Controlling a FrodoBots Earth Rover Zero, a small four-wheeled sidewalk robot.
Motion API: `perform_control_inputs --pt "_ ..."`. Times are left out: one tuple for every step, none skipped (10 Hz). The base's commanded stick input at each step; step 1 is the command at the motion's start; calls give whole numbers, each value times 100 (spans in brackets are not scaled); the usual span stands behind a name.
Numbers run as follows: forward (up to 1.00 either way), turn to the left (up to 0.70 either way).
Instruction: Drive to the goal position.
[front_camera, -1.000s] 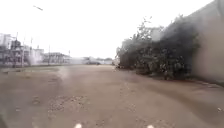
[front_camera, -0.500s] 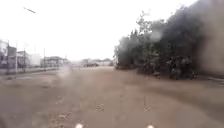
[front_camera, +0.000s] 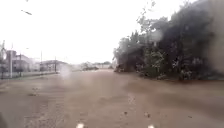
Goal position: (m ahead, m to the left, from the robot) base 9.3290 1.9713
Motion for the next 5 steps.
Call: perform_control_inputs --pt "100 2" --pt "100 2" --pt "100 2" --pt "100 2" --pt "100 2"
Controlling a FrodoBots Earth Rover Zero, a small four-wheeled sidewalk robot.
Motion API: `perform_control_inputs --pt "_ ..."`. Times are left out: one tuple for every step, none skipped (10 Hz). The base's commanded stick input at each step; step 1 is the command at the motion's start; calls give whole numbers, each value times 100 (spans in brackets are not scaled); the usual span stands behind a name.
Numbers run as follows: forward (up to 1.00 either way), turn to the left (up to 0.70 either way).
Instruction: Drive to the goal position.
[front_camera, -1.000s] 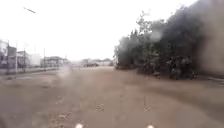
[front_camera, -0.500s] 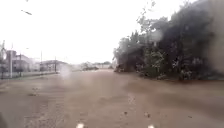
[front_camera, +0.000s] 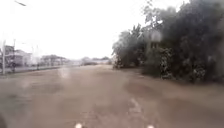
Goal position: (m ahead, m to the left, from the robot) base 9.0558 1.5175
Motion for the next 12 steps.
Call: perform_control_inputs --pt "100 2" --pt "100 2" --pt "100 25" --pt "100 42" --pt "100 42" --pt "100 2" --pt "100 2" --pt "100 2" --pt "100 2" --pt "100 2" --pt "100 2" --pt "100 2"
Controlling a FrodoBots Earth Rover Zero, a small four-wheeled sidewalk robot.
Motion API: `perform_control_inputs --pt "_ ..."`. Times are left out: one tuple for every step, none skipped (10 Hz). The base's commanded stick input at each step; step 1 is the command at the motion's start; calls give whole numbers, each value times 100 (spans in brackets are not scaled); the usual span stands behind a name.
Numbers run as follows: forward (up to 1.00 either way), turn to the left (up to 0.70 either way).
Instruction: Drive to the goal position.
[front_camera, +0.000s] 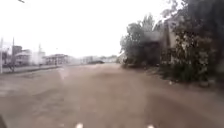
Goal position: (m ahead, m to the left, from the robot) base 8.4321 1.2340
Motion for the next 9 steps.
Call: perform_control_inputs --pt "100 2" --pt "100 2" --pt "100 2" --pt "100 2" --pt "100 2" --pt "100 2" --pt "100 2" --pt "100 2" --pt "100 2"
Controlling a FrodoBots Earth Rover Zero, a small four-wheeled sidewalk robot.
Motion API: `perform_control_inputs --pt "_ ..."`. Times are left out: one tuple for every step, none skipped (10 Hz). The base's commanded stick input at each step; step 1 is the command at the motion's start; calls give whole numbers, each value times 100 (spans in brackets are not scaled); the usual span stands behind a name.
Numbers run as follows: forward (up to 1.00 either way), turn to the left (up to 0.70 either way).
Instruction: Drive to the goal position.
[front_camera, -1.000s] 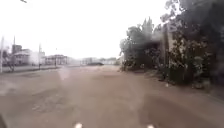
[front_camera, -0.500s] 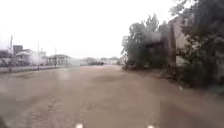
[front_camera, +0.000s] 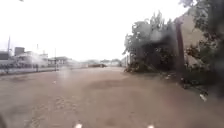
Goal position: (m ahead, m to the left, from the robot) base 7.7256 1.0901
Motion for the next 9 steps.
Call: perform_control_inputs --pt "100 2" --pt "100 2" --pt "100 2" --pt "100 2" --pt "100 2" --pt "100 2" --pt "100 2" --pt "100 2" --pt "100 42"
